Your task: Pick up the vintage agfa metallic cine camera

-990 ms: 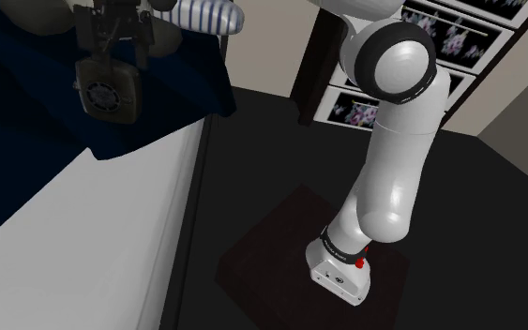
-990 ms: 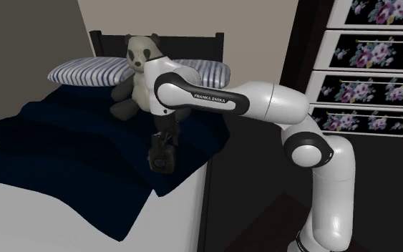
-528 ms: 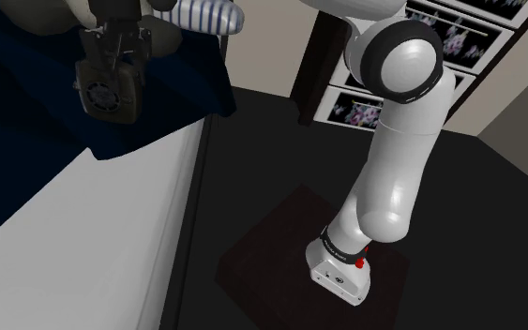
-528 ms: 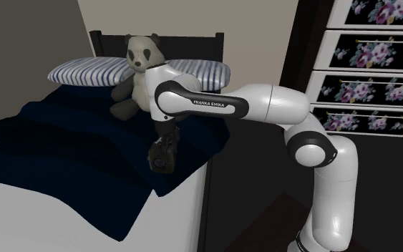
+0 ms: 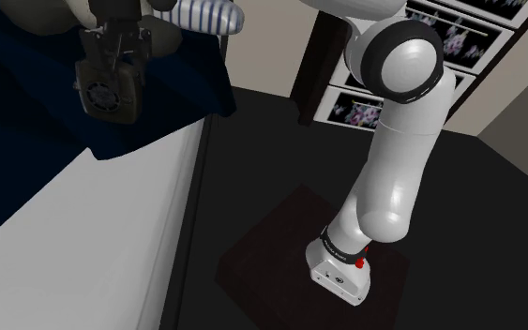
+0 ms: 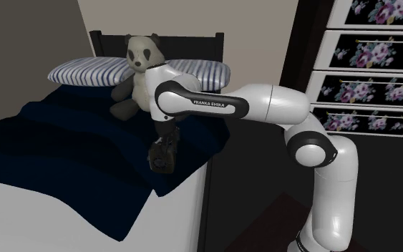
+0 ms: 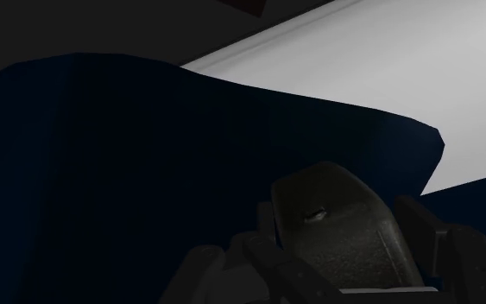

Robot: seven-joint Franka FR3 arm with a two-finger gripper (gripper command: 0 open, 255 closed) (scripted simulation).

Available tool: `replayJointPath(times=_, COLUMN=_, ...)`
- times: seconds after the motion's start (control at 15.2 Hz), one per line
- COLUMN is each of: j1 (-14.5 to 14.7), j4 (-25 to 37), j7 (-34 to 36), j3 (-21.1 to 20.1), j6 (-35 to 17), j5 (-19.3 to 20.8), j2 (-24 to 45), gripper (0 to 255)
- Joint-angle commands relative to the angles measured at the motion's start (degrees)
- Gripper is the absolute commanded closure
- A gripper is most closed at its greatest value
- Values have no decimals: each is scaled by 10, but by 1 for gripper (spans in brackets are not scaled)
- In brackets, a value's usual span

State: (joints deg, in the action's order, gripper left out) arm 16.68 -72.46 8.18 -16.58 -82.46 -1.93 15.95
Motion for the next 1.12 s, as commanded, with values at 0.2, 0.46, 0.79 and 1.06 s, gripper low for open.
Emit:
replayJointPath(times=0.2, j1=5, j4=53, j7=5, j3=-1, j6=38, j5=4, j2=16, gripper=255)
replayJointPath(times=0.46, j1=11, j4=117, j7=11, j3=-2, j6=80, j5=10, j2=38, gripper=255)
replayJointPath(times=0.79, j1=26, j4=224, j7=20, j3=-3, j6=145, j5=21, j2=80, gripper=255)
replayJointPath(times=1.06, j1=37, j4=291, j7=24, j3=-2, j6=183, j5=29, j2=109, gripper=255)
